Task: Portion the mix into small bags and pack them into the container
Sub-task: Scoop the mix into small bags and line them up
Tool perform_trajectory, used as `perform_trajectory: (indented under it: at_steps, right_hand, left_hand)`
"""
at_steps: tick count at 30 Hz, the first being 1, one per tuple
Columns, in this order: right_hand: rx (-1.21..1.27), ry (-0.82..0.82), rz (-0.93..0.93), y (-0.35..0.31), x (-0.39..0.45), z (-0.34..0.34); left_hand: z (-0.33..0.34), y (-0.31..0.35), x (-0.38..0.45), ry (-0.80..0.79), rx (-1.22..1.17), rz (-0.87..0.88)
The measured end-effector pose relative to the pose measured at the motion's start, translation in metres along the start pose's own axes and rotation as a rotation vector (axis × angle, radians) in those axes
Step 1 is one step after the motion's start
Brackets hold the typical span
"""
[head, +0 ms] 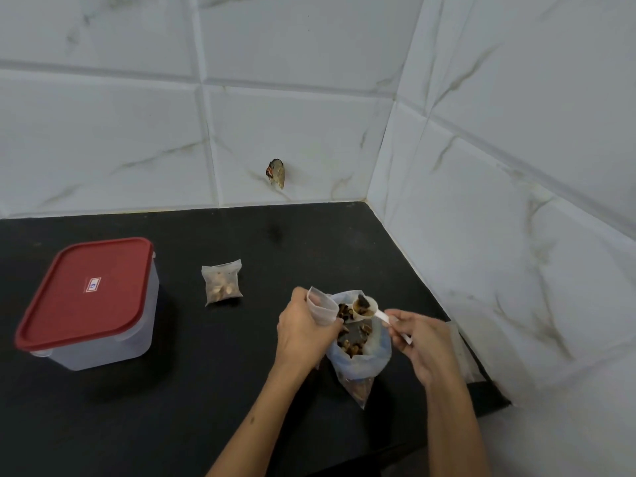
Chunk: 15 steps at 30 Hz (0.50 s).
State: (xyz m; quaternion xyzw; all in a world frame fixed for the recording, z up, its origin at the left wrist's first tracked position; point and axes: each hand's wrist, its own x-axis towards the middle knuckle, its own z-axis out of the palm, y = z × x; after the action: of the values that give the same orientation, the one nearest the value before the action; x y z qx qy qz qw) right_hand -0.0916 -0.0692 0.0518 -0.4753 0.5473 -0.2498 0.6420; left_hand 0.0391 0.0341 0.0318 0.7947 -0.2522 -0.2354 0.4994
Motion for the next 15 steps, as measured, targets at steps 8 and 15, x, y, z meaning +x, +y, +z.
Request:
perform_trajectory:
  at_steps: [8,15]
  right_hand:
    - [-0.442,0.018,-0.560,-0.032,-0.061,0.019]
    - [-0.801,0.042,-0.747,-0.033,-0.070,0.025]
  left_hand:
    - [0.003,0.017,-0.008,-0.029,-0.002,0.092]
    - [-0.001,0.020,-0.008,-0.051,-0.124,0.117]
